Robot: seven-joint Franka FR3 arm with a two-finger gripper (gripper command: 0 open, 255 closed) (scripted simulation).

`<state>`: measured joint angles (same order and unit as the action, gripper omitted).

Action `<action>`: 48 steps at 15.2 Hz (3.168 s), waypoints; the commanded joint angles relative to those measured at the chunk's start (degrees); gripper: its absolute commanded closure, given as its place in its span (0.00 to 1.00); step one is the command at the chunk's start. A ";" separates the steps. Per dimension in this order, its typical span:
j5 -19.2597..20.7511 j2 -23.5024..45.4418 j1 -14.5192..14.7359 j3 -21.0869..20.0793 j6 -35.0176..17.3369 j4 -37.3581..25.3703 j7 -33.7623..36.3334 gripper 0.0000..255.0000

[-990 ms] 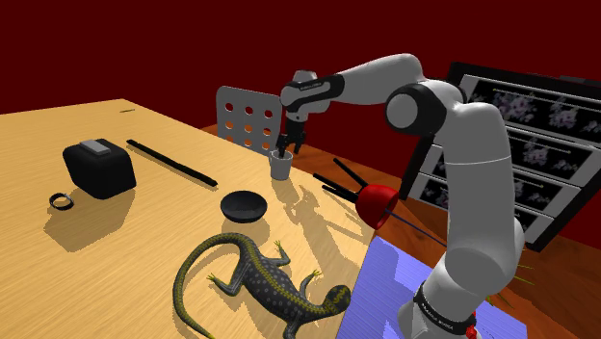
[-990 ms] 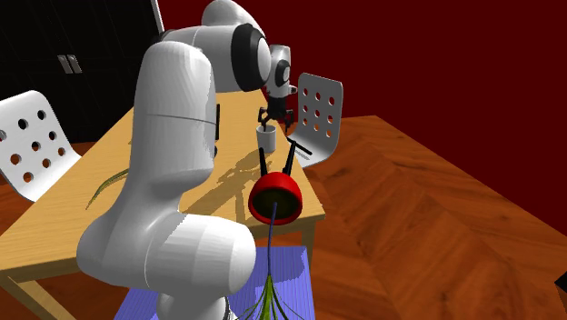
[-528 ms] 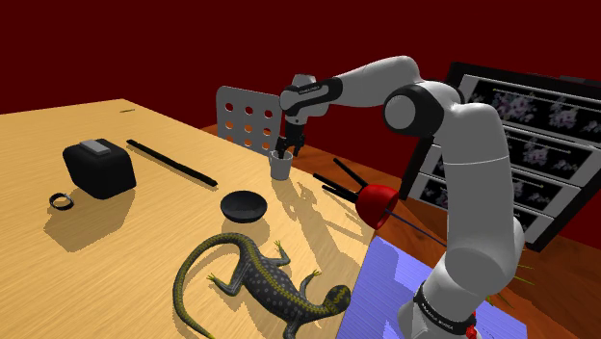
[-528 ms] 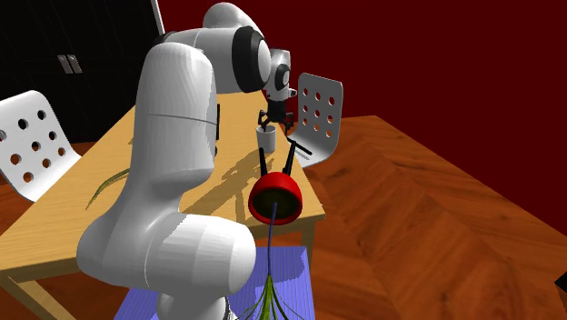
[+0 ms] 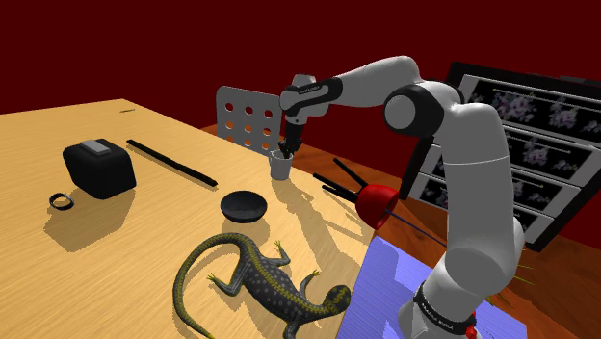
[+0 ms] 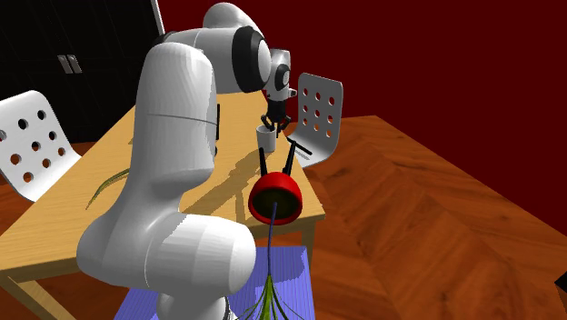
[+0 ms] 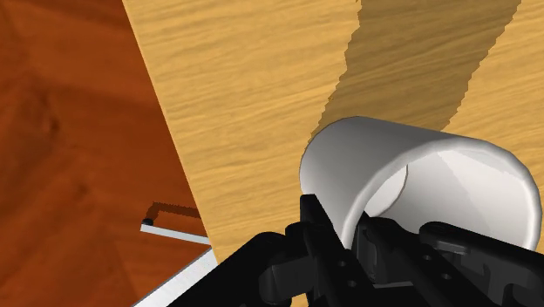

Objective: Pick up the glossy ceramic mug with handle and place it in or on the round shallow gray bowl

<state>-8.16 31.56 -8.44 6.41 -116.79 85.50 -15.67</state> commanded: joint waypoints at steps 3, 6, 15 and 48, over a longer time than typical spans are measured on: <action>0.00 0.00 0.00 0.00 0.00 -0.01 0.00 1.00; 0.06 -0.28 0.00 0.03 0.61 -0.35 0.07 1.00; 0.50 -2.23 -0.03 0.23 6.47 -4.30 0.67 1.00; 4.50 -22.08 15.94 -7.05 9.08 11.16 24.66 1.00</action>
<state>-3.77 9.82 6.80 -0.18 -108.01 96.70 7.70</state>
